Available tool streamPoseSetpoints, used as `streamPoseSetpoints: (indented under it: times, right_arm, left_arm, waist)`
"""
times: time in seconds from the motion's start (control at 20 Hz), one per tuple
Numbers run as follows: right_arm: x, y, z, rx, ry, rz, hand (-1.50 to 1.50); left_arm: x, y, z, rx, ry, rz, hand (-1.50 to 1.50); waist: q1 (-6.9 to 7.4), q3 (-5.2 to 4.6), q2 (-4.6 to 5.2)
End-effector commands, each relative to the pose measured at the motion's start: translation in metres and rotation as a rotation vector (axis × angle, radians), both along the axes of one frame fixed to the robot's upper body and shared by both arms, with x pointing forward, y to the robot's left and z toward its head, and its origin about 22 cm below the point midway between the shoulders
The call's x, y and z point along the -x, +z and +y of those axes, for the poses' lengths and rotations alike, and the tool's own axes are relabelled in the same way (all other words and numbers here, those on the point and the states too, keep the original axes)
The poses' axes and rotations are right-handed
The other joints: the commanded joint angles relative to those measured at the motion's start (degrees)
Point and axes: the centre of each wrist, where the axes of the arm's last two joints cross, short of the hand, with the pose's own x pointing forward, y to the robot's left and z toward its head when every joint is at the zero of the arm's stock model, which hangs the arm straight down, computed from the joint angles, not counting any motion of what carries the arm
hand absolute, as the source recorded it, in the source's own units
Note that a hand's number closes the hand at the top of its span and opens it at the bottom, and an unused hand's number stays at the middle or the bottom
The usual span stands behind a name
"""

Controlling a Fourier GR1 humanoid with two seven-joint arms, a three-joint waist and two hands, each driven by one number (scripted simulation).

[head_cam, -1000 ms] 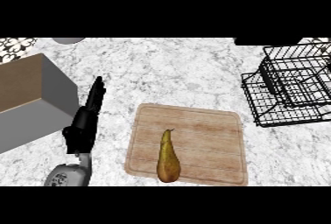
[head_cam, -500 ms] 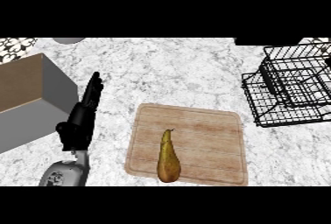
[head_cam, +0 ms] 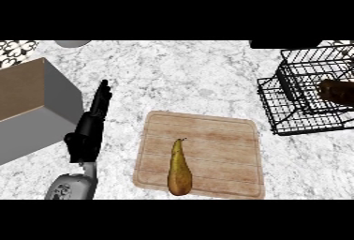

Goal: Pick the sweet potato from the cutting board and place it in the tiered basket

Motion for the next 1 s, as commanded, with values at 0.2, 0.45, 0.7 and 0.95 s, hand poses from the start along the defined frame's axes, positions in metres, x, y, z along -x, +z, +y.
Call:
streamPoseSetpoints:
  times: [0.2,0.45,0.7,0.95]
  right_arm:
    - [0.041,0.023,-0.052,-0.189,-0.227,-0.175,-1.5]
    - [0.098,0.006,-0.131,-0.334,-0.312,-0.201,-1.5]
    - [0.171,-0.004,-0.186,-0.376,-0.284,-0.263,-1.5]
    - [0.237,-0.028,-0.239,-0.446,-0.259,-0.285,-1.5]
  left_arm:
    - [0.0,-0.004,0.004,-0.011,0.029,-0.003,0.0]
    - [0.007,-0.003,0.009,0.013,0.028,0.009,0.0]
    - [0.009,0.0,-0.003,0.0,0.038,0.005,0.0]
    - [0.01,-0.011,-0.002,0.015,0.026,0.009,0.0]
  waist:
    - [-0.91,-0.04,-0.27]
    - [-1.78,0.06,-0.45]
    - [-2.11,0.09,-0.46]
    - [-1.99,0.12,-0.19]
